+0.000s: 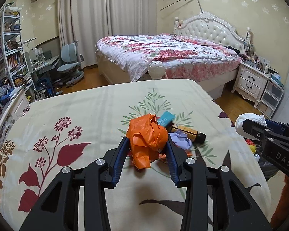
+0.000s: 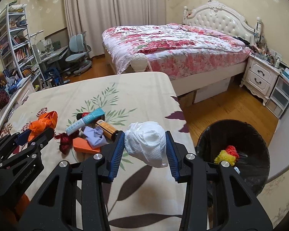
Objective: Collect trash
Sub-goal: 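Carry the orange paper and white tissue over the wastebasket with both tools, then open both tools to drop the paper and tissue into the wastebasket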
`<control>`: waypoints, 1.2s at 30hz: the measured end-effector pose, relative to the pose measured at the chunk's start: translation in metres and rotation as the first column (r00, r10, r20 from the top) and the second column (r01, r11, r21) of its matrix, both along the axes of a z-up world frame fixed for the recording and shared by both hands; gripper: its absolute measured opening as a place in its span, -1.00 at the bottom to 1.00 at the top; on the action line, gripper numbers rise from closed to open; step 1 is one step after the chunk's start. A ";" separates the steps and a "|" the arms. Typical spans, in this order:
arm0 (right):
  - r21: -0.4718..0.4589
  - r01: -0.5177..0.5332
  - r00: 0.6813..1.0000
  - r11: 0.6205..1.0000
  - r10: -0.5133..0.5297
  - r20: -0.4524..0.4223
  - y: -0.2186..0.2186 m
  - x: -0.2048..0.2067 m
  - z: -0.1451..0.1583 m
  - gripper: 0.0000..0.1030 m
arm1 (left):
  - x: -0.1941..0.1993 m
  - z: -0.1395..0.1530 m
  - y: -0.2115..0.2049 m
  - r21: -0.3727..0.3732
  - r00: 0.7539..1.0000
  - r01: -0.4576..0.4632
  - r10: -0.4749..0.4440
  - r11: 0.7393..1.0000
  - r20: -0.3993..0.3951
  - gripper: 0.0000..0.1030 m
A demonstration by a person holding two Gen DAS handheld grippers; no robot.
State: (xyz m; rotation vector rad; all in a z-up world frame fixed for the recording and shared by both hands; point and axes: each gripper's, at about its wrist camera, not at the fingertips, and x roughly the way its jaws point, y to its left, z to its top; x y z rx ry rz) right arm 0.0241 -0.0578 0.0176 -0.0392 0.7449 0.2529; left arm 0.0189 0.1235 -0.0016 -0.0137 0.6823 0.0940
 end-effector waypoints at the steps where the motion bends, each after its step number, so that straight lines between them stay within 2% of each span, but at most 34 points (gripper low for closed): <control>1: 0.000 0.012 1.000 1.000 -0.012 0.002 -0.006 -0.002 -0.001 -0.21 | -0.001 -0.001 -0.006 0.001 1.000 0.011 -0.011 1.000 0.002 -0.22; 11: -0.035 0.189 0.982 0.981 -0.188 0.023 -0.081 -0.011 -0.015 -0.21 | 0.007 -0.006 -0.072 0.003 0.989 0.145 -0.145 0.989 0.002 -0.22; 24: -0.025 0.335 0.942 0.942 -0.335 0.008 -0.152 0.002 -0.040 -0.21 | 0.032 -0.021 -0.165 0.019 0.955 0.298 -0.298 0.954 -0.008 -0.22; 36: -0.010 0.416 0.909 0.909 -0.416 -0.005 -0.190 0.018 -0.058 -0.20 | 0.066 -0.038 -0.215 0.037 0.939 0.342 -0.342 0.939 -0.027 -0.22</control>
